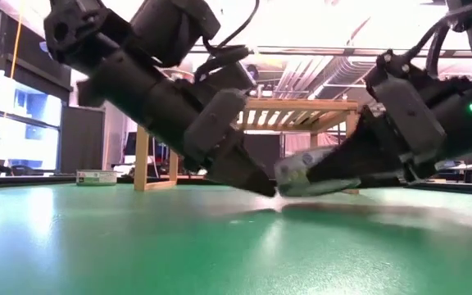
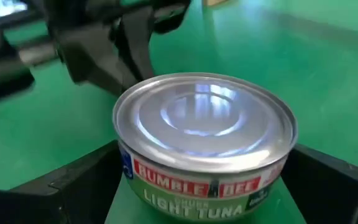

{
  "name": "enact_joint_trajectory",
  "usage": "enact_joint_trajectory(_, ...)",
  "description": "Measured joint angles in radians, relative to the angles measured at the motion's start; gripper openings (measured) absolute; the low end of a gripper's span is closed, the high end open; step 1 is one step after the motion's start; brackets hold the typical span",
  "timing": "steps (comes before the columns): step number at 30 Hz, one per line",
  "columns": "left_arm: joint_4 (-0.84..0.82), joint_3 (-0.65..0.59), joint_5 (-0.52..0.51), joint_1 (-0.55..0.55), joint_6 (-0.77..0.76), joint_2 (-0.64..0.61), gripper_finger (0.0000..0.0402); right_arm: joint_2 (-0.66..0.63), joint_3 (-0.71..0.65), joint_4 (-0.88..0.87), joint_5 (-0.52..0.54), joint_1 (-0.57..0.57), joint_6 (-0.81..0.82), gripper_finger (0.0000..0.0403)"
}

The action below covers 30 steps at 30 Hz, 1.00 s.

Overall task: Stack canned seafood by type on shelf
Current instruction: Stack the center green tuna can on top of the green tuna can on the shelf

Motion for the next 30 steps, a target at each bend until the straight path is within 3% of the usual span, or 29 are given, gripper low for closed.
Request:
enact_joint_trajectory(7, -0.156, -0.003, -0.078, -0.023, 0.0, -0.041, 0.0, -0.001, 0.053, -0.079, 0.01, 0.016, 0.009, 0.0398)
enact_joint_trajectory(18, -0.264, -0.003, -0.194, -0.06, -0.022, -0.049, 0.0, -0.065, 0.243, -0.533, -0.022, 0.048, -0.025, 0.0398)
enact_joint_trajectory(25, -0.298, -0.005, -0.268, -0.101, -0.045, -0.049, 0.0, -0.251, 0.31, -0.79, 0.037, 0.098, -0.02, 0.0398)
enact_joint_trajectory(30, -0.286, -0.007, -0.286, -0.112, -0.045, -0.048, 0.0, -0.44, 0.342, -0.929, 0.052, 0.021, -0.13, 0.0398)
